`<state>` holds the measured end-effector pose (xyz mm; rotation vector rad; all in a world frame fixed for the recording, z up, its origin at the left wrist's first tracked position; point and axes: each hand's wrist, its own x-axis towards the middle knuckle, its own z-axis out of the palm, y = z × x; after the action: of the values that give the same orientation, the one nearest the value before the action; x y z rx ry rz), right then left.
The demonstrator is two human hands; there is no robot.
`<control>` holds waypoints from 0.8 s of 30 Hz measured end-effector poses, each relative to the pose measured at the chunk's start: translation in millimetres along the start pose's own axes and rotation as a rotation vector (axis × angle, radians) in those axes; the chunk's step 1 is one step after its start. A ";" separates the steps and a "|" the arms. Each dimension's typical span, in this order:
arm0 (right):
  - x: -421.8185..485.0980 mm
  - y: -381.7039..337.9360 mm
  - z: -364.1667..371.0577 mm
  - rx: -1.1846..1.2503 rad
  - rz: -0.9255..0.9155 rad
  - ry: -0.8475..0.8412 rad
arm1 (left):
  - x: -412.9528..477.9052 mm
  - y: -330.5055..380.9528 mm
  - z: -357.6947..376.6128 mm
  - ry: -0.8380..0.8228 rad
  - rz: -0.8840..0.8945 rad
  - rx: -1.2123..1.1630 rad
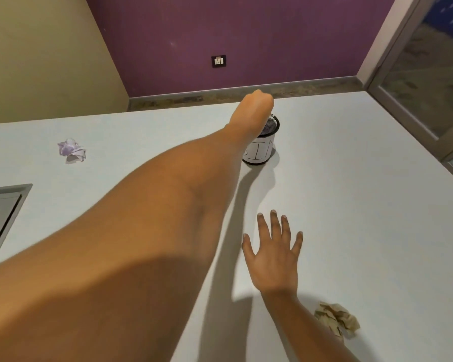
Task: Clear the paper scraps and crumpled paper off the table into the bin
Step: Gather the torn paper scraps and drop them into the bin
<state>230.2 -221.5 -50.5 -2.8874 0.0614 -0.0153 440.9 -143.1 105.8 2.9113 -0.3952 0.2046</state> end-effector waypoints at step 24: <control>-2.5 -0.3 -3.1 -0.024 -0.011 0.013 | -152.5 -42.2 18.1 0.041 -0.256 -0.113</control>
<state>227.7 -221.9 -47.4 -2.9116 0.0492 -0.0360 309.0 -69.0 56.1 2.8057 -0.0247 0.1950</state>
